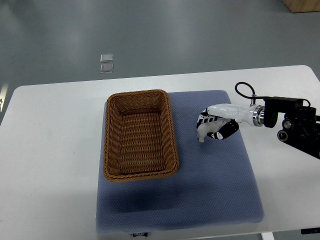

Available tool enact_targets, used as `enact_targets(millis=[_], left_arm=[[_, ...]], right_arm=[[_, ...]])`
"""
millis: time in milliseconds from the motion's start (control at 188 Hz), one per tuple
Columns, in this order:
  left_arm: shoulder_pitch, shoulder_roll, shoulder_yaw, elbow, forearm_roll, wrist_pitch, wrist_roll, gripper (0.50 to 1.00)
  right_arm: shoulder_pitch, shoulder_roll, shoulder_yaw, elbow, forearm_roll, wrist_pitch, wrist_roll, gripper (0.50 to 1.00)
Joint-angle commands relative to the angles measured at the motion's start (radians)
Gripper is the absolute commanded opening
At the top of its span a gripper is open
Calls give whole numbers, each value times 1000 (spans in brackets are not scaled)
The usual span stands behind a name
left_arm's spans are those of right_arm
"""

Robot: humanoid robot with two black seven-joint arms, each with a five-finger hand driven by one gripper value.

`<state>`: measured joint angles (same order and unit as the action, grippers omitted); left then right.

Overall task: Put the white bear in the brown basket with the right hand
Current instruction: 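Lift the bear and carry it over the wicker basket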

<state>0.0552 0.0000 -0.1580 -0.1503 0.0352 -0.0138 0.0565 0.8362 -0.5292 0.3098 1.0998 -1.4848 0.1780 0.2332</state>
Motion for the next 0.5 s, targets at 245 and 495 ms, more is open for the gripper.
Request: enact_targets(millis=[245, 495], left_arm=[[0, 0, 0, 0, 0, 0, -1, 1000], [0, 0, 0, 0, 0, 0, 0, 1000]], right_arm=[[155, 5, 2, 2, 12, 0, 52, 500], [254, 153, -24, -1, 9, -2, 106, 500]])
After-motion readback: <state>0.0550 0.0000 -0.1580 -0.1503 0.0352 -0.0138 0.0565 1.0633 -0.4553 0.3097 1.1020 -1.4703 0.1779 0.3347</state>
